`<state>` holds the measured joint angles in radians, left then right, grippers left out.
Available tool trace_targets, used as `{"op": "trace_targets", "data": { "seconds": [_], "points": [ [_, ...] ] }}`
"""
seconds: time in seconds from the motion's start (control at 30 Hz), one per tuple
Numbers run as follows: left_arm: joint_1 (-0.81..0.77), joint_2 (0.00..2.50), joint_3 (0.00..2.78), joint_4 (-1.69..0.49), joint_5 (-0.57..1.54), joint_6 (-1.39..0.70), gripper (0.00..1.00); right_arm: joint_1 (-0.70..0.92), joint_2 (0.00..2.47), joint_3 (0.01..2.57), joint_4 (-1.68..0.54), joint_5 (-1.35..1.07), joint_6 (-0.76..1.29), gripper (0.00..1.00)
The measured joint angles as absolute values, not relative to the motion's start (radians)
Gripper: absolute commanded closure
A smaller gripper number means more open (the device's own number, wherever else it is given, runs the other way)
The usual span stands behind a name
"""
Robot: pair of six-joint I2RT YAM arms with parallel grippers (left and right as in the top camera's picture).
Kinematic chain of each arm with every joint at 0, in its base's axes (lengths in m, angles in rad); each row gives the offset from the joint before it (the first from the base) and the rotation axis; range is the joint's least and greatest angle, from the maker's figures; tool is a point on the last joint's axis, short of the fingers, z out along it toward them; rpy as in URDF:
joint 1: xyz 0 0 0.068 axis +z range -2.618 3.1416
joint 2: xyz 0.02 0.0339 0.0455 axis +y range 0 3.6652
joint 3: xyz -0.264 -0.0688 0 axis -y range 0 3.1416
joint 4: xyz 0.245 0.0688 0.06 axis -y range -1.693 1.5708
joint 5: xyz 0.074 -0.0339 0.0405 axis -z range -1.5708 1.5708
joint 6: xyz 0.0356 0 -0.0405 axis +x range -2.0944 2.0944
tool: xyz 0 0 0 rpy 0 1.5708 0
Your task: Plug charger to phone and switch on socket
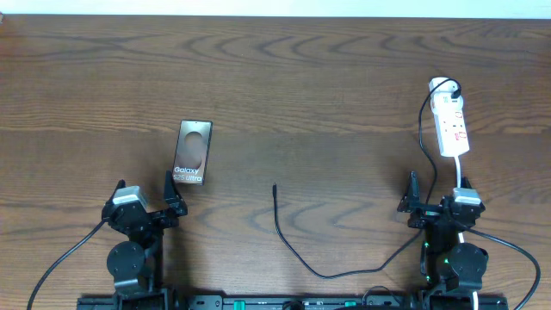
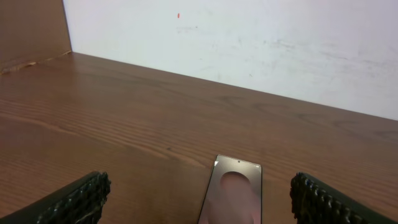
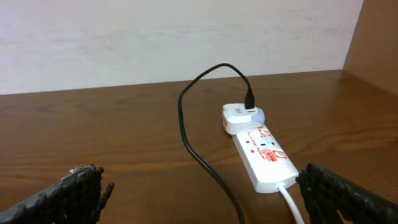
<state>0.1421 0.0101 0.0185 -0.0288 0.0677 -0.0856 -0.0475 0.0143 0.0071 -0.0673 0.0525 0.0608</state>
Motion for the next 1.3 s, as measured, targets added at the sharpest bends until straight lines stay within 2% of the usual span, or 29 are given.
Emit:
{"op": "trace_targets", "data": {
  "seconds": [1.3],
  "points": [
    [0.142, 0.01, 0.019, -0.029, 0.027, -0.051, 0.05, -0.047, 0.014, 0.007, -0.067, 0.052, 0.061, 0.01]
  ]
}}
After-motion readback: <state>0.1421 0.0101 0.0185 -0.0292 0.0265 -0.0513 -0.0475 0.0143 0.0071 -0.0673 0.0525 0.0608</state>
